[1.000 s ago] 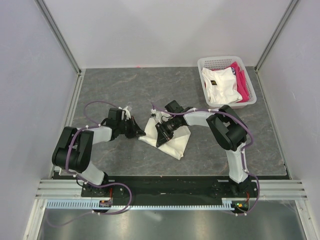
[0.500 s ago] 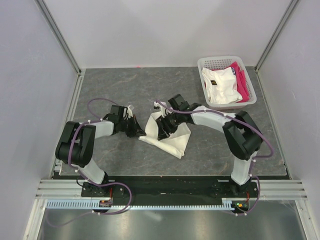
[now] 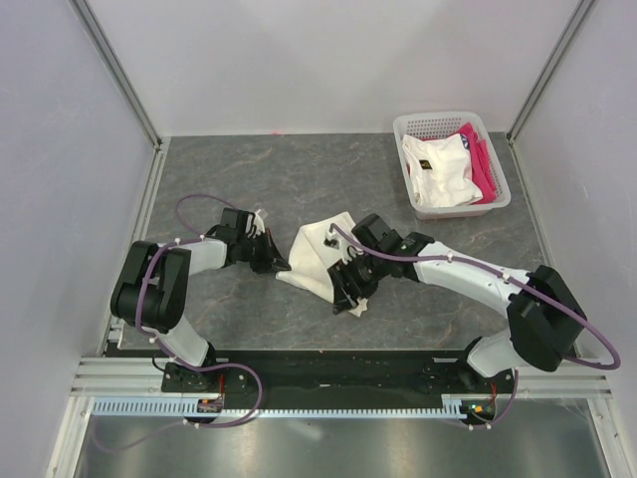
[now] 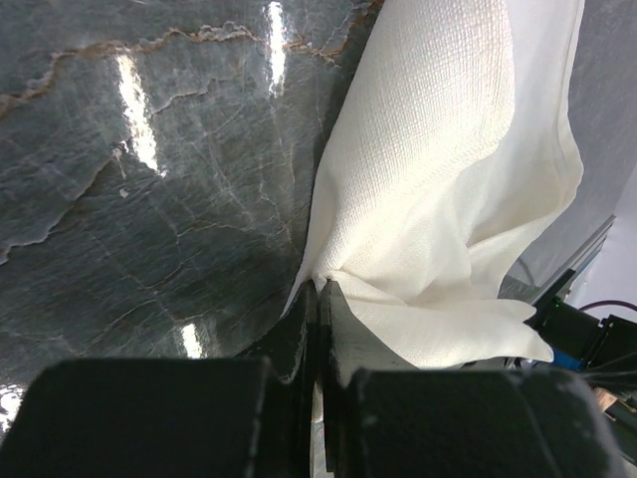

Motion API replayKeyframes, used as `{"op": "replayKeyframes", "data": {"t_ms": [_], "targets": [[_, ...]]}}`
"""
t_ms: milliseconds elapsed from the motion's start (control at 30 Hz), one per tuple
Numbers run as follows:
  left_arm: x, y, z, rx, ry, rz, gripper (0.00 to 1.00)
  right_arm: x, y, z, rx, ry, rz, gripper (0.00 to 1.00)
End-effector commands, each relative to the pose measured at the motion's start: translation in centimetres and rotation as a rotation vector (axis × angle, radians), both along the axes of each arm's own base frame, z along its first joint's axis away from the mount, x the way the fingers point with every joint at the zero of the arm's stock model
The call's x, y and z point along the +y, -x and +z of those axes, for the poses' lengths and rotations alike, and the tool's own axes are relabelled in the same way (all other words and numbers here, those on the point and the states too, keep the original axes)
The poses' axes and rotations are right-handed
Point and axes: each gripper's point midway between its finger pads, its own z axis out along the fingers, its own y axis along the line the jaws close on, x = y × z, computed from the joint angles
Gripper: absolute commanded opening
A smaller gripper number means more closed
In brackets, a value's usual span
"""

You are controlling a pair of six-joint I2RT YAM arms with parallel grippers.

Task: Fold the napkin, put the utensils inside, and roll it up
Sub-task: Roll the napkin with the utensil

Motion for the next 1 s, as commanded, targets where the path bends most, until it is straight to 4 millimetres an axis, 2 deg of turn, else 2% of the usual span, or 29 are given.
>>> {"op": "replayKeyframes", "data": {"t_ms": [0,100,233,667,967], "targets": [[0.6,0.5,-1.0,0.012,-0.059,-0.028,0.02,-0.3,3.9,0.5,0.113,0.005,-0.008,0.65],[0.6,0.6,-1.1,0.012,-0.059,-0.029,0.02,-1.1,4.2,0.0,0.109,0.032,-0.029,0.64],[0.6,0.4,-0.9,0.005,-0.060,-0.030,0.02,-2.4,2.7,-1.4,0.056,0.121,-0.089,0.64],[0.6,0.5,-1.0,0.006,-0.057,-0.036,0.02,-3.0,-0.7,-3.7,0.005,0.176,-0.102,0.63],[0.5,0.5,-0.9,0.006,-0.052,-0.040,0.02,-4.2,-1.3,-6.3,0.025,0.231,-0.123,0.63]]}}
